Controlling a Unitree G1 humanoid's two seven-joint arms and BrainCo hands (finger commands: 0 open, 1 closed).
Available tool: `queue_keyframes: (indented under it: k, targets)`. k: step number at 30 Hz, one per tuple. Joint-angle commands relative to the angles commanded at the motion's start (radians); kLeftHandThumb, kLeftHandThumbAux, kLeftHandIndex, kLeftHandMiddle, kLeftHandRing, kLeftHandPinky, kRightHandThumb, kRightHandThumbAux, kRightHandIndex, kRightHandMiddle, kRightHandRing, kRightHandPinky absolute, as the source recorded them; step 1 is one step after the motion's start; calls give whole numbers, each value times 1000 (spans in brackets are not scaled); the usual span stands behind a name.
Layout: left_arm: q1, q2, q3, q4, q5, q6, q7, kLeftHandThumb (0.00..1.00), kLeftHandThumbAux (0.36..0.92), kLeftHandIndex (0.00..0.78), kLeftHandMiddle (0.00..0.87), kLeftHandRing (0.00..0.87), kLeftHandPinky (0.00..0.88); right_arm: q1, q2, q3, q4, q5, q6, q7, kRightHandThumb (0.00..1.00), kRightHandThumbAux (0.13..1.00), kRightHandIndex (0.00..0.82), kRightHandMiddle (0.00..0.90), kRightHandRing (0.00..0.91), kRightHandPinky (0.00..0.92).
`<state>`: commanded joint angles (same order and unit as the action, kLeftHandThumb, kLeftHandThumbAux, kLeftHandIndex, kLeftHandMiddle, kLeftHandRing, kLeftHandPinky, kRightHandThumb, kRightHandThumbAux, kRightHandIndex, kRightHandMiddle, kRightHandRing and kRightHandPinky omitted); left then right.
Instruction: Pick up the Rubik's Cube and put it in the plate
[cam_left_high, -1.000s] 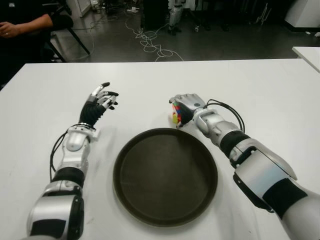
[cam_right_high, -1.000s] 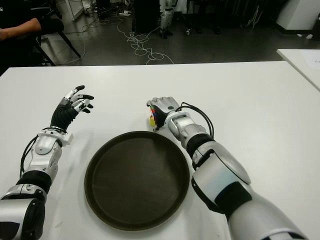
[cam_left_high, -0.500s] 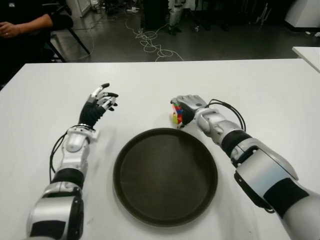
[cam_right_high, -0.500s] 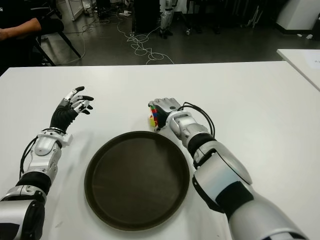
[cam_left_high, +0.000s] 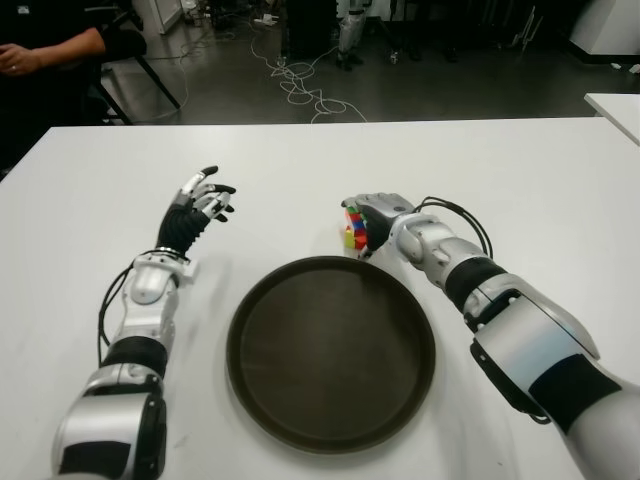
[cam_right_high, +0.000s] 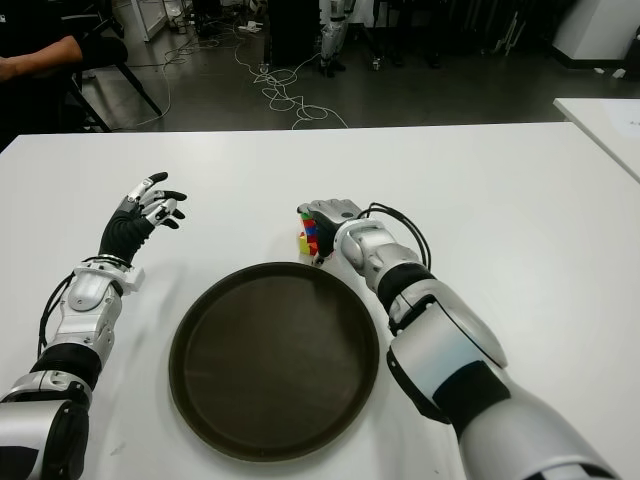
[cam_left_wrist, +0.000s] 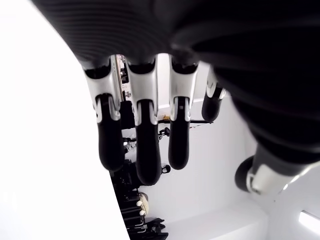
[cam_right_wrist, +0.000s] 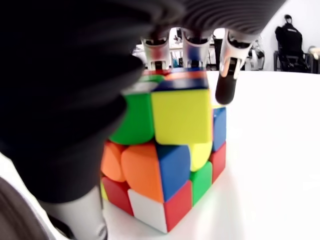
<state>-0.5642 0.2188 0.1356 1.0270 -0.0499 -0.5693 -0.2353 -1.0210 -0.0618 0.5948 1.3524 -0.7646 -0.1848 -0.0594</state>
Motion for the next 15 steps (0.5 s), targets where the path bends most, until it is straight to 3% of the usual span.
queue_keyframes:
  k: [5,15]
  targets:
    - [0,-1,0,-1,2,4,5,96,554,124,348,436,461,-3,-1,-2,0,3,3,12,0,862,102,108,120,116]
    - [-1,1,-5,-3,12,4,9,92,555,127,342,430,446,-1,-3,6,1,-6,0,14,0,868,108,106,118,120]
